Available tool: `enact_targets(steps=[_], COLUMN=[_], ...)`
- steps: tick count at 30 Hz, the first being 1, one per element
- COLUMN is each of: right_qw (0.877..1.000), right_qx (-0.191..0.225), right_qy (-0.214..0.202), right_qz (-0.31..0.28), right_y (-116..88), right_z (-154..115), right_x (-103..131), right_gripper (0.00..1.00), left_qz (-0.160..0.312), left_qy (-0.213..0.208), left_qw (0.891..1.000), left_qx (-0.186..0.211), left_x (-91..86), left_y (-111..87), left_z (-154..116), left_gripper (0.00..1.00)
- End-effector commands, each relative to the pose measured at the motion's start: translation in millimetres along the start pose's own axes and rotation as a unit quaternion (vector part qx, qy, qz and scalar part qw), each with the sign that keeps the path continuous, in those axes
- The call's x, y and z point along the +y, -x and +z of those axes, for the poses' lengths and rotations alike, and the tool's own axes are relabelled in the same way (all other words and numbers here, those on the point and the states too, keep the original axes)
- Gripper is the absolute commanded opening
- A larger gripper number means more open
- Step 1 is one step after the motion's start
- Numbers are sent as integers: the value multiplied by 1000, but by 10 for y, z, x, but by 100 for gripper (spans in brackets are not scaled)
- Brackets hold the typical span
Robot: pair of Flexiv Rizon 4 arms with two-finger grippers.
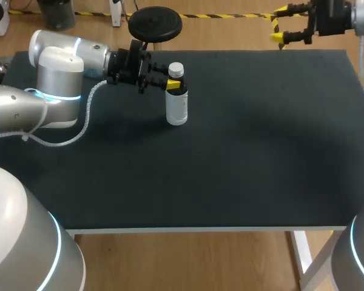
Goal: Unscrew the bottle cap
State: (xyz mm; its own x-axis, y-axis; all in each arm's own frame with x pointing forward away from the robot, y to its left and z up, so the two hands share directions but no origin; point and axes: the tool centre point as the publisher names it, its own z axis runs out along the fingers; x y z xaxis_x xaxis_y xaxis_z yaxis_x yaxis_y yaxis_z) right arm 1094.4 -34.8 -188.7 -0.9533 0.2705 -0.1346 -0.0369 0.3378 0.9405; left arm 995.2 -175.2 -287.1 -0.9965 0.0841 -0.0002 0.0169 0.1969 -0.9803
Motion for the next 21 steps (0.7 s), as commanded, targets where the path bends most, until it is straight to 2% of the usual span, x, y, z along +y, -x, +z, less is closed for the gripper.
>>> enact_targets(steps=[1, 16, 18, 21], right_qw=[999, 999, 999, 999], right_qx=[-15, -15, 0, 46], right_qy=[-21, -21, -18, -1], right_qz=[33, 33, 28, 20], right_y=[58, 58, 65, 51], right_z=[-73, -73, 6, 156], right_x=[-17, -17, -30, -32], right_gripper=[100, 100, 100, 100], left_qz=[-1, -1, -1, -1], left_qy=[0, 0, 0, 0], left_qw=[1000, 1000, 1000, 1000], left_qx=[3, 3, 3, 3], left_x=[1, 1, 1, 1], left_y=[18, 18, 18, 18], left_z=[-8, -8, -8, -8], left_gripper=[0, 0, 0, 0])
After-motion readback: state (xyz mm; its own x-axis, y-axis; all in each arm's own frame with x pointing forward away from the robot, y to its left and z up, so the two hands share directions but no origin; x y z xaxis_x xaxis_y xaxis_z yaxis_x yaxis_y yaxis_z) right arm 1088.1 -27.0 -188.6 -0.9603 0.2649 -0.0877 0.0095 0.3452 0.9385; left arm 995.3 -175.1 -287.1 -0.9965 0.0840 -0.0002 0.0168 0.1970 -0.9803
